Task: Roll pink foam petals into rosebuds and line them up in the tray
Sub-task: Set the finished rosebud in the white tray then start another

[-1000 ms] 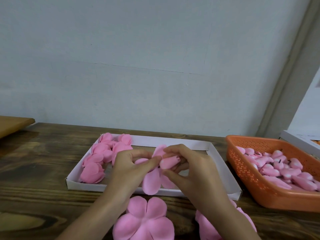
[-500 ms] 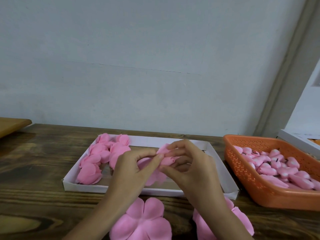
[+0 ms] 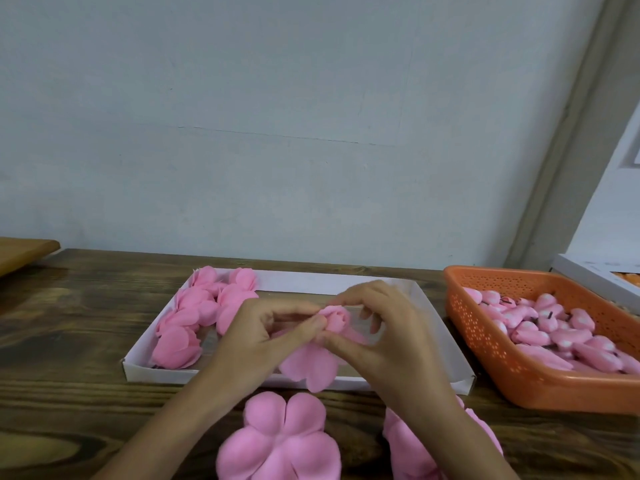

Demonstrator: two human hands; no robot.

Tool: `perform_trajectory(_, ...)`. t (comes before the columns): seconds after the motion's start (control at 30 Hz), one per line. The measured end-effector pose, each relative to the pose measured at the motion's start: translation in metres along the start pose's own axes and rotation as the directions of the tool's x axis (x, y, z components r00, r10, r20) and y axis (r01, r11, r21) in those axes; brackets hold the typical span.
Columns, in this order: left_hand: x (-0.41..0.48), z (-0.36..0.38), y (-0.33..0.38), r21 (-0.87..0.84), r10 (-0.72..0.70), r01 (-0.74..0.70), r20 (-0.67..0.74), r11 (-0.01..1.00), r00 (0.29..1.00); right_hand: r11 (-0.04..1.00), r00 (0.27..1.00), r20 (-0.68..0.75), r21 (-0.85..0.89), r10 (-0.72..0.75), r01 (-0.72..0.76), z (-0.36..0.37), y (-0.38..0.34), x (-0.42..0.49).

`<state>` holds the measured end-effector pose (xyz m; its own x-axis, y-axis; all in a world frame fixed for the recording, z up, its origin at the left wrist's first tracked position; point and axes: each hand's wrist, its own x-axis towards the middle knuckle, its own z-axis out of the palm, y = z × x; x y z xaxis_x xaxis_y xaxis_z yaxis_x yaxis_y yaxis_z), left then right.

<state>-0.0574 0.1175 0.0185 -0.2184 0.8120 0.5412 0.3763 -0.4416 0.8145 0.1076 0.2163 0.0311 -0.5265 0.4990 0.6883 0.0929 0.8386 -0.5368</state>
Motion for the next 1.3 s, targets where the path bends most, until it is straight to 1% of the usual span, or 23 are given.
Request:
perform_trajectory(0.03,0.000,-0.002,0.001,-0.013,-0.009,0.009,0.023,1.000,1.000,1.000,1.000,0.003,0.003,-0.001,0.001,0.001,0.001,-0.001)
perform_trajectory(0.07,-0.001,-0.003,0.002,-0.028,-0.035,0.036,0.042,0.999,0.998,0.999,1.000,0.009,0.051,0.017,-0.018,0.001,0.002,-0.001)
perform_trajectory(0.17,-0.003,-0.005,0.004,-0.101,-0.166,0.172,0.065,0.980,0.984,0.954,0.993,0.064,0.277,0.097,-0.111,0.000,0.006,-0.001)
perform_trajectory(0.2,-0.003,-0.006,0.003,-0.099,-0.190,0.195,0.051,0.976,0.980,0.941,0.991,0.076,0.313,0.111,-0.129,-0.001,0.008,0.000)
perform_trajectory(0.3,-0.002,-0.006,0.002,-0.061,-0.230,0.229,-0.011,0.971,0.973,0.928,0.990,0.074,0.347,0.118,-0.137,-0.003,0.011,0.000)
perform_trajectory(0.47,0.001,0.000,-0.001,-0.127,-0.291,0.272,-0.168,0.954,0.942,0.915,0.987,-0.005,0.374,0.162,-0.148,0.001,0.016,0.000)
perform_trajectory(0.5,0.001,0.002,-0.002,-0.143,-0.294,0.269,-0.200,0.953,0.935,0.911,0.984,-0.007,0.380,0.177,-0.161,0.003,0.016,-0.001)
perform_trajectory(0.57,0.000,0.005,-0.007,-0.123,-0.275,0.251,-0.256,0.960,0.926,0.908,0.981,-0.004,0.378,0.195,-0.179,0.006,0.016,-0.003)
perform_trajectory(0.63,-0.001,0.009,-0.008,-0.110,-0.263,0.242,-0.261,0.964,0.929,0.918,0.982,-0.007,0.355,0.189,-0.174,0.006,0.016,-0.004)
perform_trajectory(0.77,-0.003,0.013,-0.008,-0.139,-0.244,0.218,-0.209,0.966,0.947,0.961,0.985,-0.027,0.226,0.168,-0.158,0.000,0.014,-0.003)
perform_trajectory(0.9,-0.003,0.009,-0.006,-0.171,-0.233,0.208,-0.141,0.963,0.962,0.977,0.992,-0.004,0.173,0.129,-0.126,-0.004,0.008,-0.003)
perform_trajectory(1.0,-0.002,0.009,-0.005,-0.100,-0.178,0.169,-0.094,0.981,0.980,0.981,0.993,-0.019,0.155,0.120,-0.115,-0.005,0.009,-0.002)
perform_trajectory(1.07,-0.003,0.011,-0.005,-0.109,-0.150,0.136,-0.132,0.985,0.980,0.972,0.991,-0.015,0.198,0.135,-0.129,-0.002,0.007,-0.003)
perform_trajectory(1.13,-0.002,0.013,-0.005,-0.136,-0.135,0.111,-0.181,0.984,0.974,0.943,0.983,-0.012,0.286,0.182,-0.171,0.001,0.007,-0.004)
perform_trajectory(1.2,-0.002,0.015,-0.005,-0.146,-0.127,0.098,-0.200,0.984,0.972,0.921,0.973,-0.001,0.324,0.230,-0.218,0.003,0.007,-0.003)
perform_trajectory(1.27,-0.002,0.016,-0.005,-0.165,-0.135,0.101,-0.210,0.981,0.968,0.911,0.970,0.046,0.337,0.238,-0.240,0.002,0.009,-0.002)
perform_trajectory(1.3,-0.002,0.016,-0.005,-0.180,-0.137,0.099,-0.214,0.979,0.967,0.896,0.969,0.081,0.371,0.232,-0.245,0.001,0.010,-0.002)
